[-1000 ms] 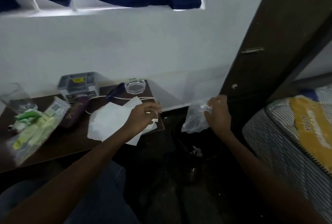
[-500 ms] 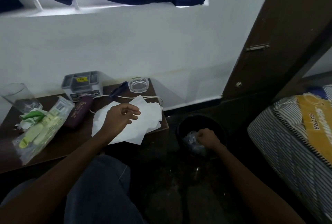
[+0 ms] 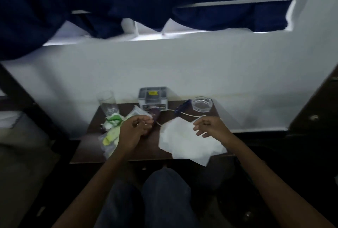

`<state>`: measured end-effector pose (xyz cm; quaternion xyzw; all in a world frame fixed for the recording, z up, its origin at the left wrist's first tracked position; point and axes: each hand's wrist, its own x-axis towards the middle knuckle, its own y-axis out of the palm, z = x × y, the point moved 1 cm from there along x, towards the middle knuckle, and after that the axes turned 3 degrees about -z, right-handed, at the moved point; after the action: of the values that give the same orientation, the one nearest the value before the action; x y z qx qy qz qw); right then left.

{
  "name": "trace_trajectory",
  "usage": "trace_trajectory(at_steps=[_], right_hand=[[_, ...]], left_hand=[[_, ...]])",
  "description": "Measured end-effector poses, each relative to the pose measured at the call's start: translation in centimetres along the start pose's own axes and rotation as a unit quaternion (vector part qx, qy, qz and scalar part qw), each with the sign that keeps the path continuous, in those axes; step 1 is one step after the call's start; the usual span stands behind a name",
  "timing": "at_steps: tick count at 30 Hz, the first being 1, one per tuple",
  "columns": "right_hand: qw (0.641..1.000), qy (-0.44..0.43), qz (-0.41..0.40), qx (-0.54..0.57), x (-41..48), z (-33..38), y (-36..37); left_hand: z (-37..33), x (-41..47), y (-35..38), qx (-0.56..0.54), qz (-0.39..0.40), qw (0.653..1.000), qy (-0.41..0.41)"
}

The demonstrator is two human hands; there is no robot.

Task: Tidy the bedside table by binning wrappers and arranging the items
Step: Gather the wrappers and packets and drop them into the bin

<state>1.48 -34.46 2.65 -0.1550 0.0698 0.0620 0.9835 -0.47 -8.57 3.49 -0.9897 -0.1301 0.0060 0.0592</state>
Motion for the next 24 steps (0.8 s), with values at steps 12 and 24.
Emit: trace_trajectory(at_steps=[12,24], right_hand=[[0.989,-0.090,0.111,-0.046,4.9,6.5,14.3],[0.969,-0.207,0.022,-0.135,10.9,6.4,18.9]], left_hand=[[4.5,3.2,-13.4,0.144,-0.224,0.963,-0.052],[10.1,14.4,-10.8,0.438,-0.050,0.895,0.068]])
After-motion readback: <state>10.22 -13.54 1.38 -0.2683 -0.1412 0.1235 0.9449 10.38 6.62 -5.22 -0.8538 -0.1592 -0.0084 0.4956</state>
